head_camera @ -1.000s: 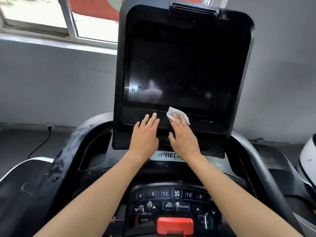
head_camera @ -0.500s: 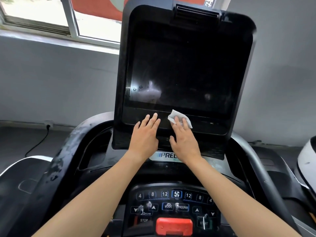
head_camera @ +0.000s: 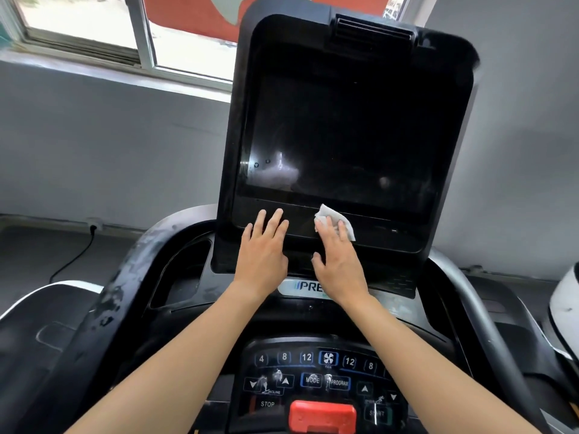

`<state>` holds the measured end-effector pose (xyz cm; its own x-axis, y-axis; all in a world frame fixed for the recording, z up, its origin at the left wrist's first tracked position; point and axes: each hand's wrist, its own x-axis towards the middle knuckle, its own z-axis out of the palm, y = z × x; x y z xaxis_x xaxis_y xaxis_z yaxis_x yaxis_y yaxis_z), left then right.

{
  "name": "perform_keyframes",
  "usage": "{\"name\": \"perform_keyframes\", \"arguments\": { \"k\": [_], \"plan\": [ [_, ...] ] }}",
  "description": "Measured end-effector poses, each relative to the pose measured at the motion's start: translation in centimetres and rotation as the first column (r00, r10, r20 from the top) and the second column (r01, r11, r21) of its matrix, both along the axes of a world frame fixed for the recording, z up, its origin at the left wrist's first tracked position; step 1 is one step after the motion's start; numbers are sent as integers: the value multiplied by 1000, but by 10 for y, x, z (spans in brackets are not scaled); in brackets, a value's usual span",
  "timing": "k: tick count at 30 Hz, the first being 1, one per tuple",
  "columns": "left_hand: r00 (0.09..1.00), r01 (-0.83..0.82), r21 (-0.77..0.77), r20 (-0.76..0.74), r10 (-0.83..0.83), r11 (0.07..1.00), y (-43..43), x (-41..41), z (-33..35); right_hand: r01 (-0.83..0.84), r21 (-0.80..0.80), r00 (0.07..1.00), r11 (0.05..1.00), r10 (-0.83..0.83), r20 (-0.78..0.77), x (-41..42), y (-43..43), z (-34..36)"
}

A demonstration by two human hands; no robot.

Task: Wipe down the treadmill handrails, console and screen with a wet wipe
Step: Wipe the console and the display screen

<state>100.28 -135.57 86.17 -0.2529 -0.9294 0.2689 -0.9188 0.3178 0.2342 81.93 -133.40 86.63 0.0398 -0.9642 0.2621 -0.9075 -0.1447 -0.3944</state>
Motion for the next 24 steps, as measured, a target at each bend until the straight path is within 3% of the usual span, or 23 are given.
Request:
{"name": "perform_keyframes", "arguments": {
  "k": [2,7,11,13,16,19,24],
  "plan": [
    [999,-37,-4,-12,37,999,0,7,-2,-20,-25,1000,999,20,-1,-2,2,4],
    [998,-61,6,-2,61,998,-2,18,-5,168,-63,983,984,-163,79,-5,-3,3],
    [998,-58,14,-16,58,998,-2,17,-5,120,-126,993,985,-119,13,10,-15,-11],
    [998,-59,15,-7,59,998,-2,17,-6,25,-163,992,986,-44,-116,15,-22,-19],
    [999,-52,8,-7,52,999,-4,18,-6,-178,-198,910,964,85,-406,10,-29,-27],
    [999,-47,-4,-7,47,999,-5,19,-7,-161,-268,945,950,70,-318,-4,-29,-21],
    [999,-49,-7,-13,49,999,-6,18,-9,45,-299,992,953,-77,-98,16,-28,-17]
  ]
}}
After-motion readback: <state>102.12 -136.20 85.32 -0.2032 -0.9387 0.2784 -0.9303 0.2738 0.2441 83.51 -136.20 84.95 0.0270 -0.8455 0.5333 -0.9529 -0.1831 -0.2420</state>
